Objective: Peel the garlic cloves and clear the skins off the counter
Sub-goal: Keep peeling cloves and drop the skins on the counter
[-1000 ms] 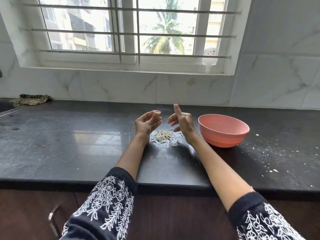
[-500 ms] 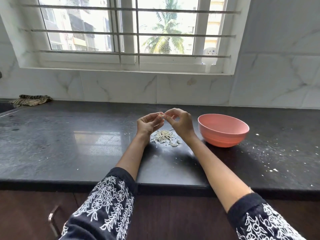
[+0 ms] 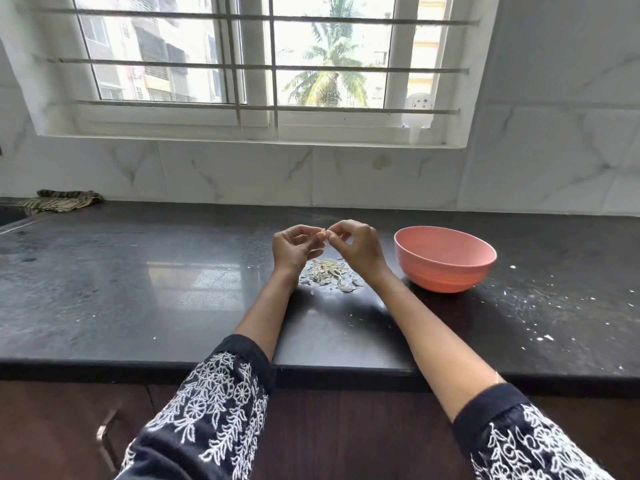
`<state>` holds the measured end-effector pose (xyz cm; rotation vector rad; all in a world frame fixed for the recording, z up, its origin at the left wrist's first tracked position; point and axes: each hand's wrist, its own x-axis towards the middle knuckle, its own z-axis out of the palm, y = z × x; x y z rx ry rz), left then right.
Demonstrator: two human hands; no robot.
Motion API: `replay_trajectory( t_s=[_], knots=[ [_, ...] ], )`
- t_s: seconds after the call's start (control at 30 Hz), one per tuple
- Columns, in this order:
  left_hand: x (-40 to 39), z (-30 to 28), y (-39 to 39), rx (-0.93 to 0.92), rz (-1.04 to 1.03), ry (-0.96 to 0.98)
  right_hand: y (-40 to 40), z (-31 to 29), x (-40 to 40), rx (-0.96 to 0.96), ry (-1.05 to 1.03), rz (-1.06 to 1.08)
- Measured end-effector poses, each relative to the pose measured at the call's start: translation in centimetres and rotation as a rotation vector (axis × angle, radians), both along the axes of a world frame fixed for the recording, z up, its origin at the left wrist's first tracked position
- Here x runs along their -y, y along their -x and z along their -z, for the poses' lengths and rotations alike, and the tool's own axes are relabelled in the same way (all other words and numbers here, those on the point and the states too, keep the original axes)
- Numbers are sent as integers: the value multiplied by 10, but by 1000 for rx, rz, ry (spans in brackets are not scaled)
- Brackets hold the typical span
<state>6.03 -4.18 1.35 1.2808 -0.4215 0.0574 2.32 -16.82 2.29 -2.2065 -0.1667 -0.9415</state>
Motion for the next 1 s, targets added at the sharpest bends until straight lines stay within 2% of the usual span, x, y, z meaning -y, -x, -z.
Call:
replay_trajectory(
  t_s=[0.3, 0.4, 0.53, 0.67, 0.73, 0.8, 0.93, 1.0],
  knots=[
    [0, 2, 0, 28, 5, -39, -1, 1, 1, -47, -56, -32],
    [2, 1, 0, 12, 14, -36, -2, 1, 1, -48, -46, 45],
    [2, 0, 1, -60, 35, 43, 1, -3, 4, 77, -138, 171],
    [1, -1, 1, -84, 66, 83, 3, -4, 3, -42, -241, 182],
    [0, -1, 1, -88, 69, 86, 6, -5, 1, -146, -223, 186],
    [0, -1, 1, -91, 67, 99, 6, -6, 2, -172, -203, 175],
    [0, -1, 0, -97, 61, 109, 2, -2, 3, -131, -42, 172],
    [0, -1, 0, -105, 53, 110, 2, -2, 3, -66, -62, 151]
  ],
)
